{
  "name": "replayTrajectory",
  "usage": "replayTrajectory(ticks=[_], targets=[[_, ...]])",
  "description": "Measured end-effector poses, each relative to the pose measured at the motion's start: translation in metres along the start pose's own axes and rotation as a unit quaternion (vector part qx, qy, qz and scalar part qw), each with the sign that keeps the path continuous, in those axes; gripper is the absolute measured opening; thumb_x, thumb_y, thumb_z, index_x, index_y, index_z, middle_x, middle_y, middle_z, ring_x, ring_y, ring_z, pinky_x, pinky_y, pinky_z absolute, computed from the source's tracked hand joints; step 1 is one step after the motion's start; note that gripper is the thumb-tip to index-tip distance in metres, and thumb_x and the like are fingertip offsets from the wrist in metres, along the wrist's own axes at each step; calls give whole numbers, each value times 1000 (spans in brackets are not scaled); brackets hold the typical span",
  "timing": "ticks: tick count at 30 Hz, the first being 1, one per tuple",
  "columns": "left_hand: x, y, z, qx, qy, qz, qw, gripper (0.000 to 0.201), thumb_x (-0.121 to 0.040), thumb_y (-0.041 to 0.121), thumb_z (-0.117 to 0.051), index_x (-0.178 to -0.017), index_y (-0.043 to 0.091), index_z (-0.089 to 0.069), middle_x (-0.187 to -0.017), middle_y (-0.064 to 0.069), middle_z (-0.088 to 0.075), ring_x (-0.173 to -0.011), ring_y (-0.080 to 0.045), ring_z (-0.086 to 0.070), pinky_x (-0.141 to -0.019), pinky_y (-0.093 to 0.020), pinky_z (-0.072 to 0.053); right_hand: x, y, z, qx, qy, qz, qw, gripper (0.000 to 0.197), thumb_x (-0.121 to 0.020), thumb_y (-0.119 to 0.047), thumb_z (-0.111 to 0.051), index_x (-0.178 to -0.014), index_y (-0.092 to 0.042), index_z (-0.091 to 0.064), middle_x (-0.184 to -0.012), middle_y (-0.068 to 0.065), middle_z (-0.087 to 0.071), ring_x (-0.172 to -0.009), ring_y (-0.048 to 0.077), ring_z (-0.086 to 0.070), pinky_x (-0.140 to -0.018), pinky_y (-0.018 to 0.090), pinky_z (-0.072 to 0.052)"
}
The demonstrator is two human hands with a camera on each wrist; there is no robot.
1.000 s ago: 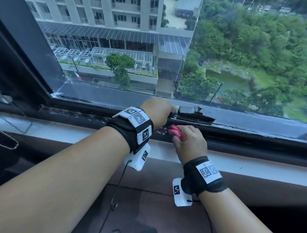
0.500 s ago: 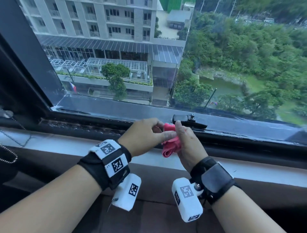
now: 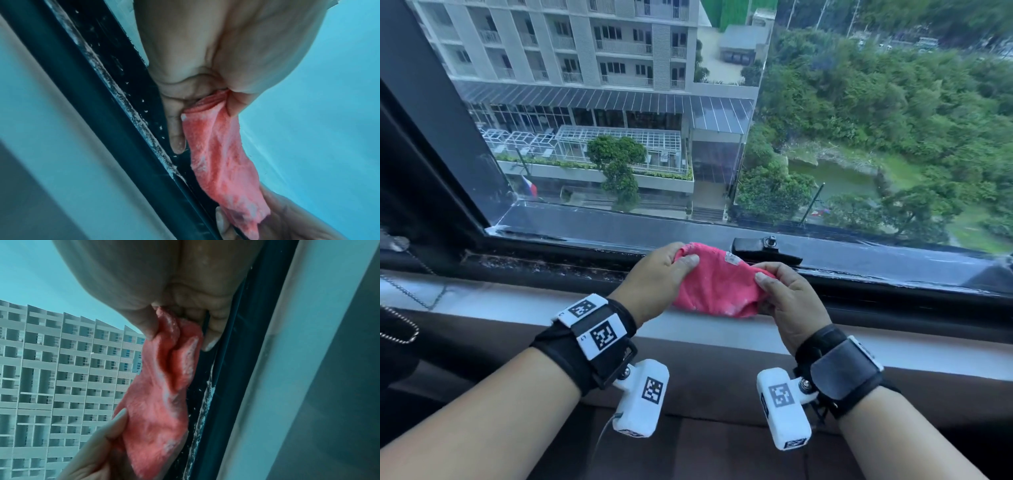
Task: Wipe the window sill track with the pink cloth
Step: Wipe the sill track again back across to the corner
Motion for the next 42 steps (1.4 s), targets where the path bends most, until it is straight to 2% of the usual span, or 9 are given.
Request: replayTrajectory(ticks=[4, 8, 15, 18, 21, 26, 30, 37, 42], targets=[[-2, 4, 0, 51, 18, 29, 998, 31, -83, 38, -50, -101, 19, -67, -97, -8, -74, -92, -27, -69, -95, -53, -52, -2, 3, 5, -12, -37, -23, 999, 23, -93, -15, -57, -114, -10, -53, -95, 7, -59, -72, 9, -64, -61, 29, -54], [-2, 17, -3, 67, 10, 45, 997, 32, -78, 37, -50, -92, 11, -63, -83, -10, -62, -77, -24, -57, -75, -48, -49, -5, 6, 6, 208, -64, 60, 974, 61, -77, -30, -76, -131, -22, -48, -120, -7, -59, -110, 3, -56, -93, 25, -45], [-7, 28, -7, 66, 11, 56, 996, 27, -92, 21, -49, -65, 20, -48, -64, 1, -45, -58, -17, -41, -56, -30, -33, 0, 3, -23, 124, -126, 108, 978, 37, -89, -13, -61, -125, -18, -57, -116, 5, -67, -108, 22, -62, -91, 41, -54], [-4, 31, -6, 112, -8, 48, 993, 15, -95, 29, -55, -86, 16, -55, -77, -1, -56, -62, -17, -53, -55, -30, -43, 5, 5, -29, 26, -147, 59, 987, 33, -93, -14, -55, -126, -12, -56, -114, 11, -68, -103, 31, -64, -90, 47, -52], [-4, 27, -5, 198, -30, 72, 977, 40, -92, 23, -66, -126, 15, -48, -117, -10, -62, -96, -29, -69, -78, -44, -59, 3, 10, -29, -70, -121, -8, 990, 28, -91, -19, -51, -115, -5, -56, -85, 25, -62, -67, 39, -52, -61, 69, -41], [-4, 21, 4, -5, 28, -67, 997, 73, -78, 53, -75, -140, 41, -39, -140, 3, -39, -127, -12, -50, -93, -22, -47, -1, 4, -27, -241, -103, -46, 964, 17, -94, -6, -44, -110, -3, -49, -80, 21, -65, -58, 30, -61, -50, 37, -50], [7, 12, -7, 74, -96, -57, 991, 112, -55, 73, -77, -149, 39, -26, -140, 6, -51, -122, -7, -58, -96, -32, -52, -2, -1, -35, -309, -154, -57, 937, 25, -90, 0, -48, -115, -4, -49, -100, 32, -60, -70, 41, -64, -52, 45, -52], [7, -13, -16, 205, -38, 12, 978, 32, -77, 9, -74, -107, 6, -65, -95, -8, -71, -88, -23, -66, -81, -41, -58, -3, 23, -57, -360, -99, -92, 923, 46, -82, 5, -56, -127, 8, -44, -121, 36, -53, -104, 41, -59, -87, 52, -54], [6, -19, 1, 95, -24, 16, 995, 15, -78, -2, -57, -90, 3, -64, -78, -13, -64, -71, -25, -63, -79, -59, -56, -9, 16, -32, 17, 25, 17, 999, 65, -70, -11, -77, -125, -14, -44, -128, 7, -50, -109, 16, -59, -85, 27, -53]])
Point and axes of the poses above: each hand's wrist, its own x-axis away from the middle knuckle, its own z-axis out of the back of the hand, y = z × x, the point moved 2 cm from there along -x, towards the middle knuckle
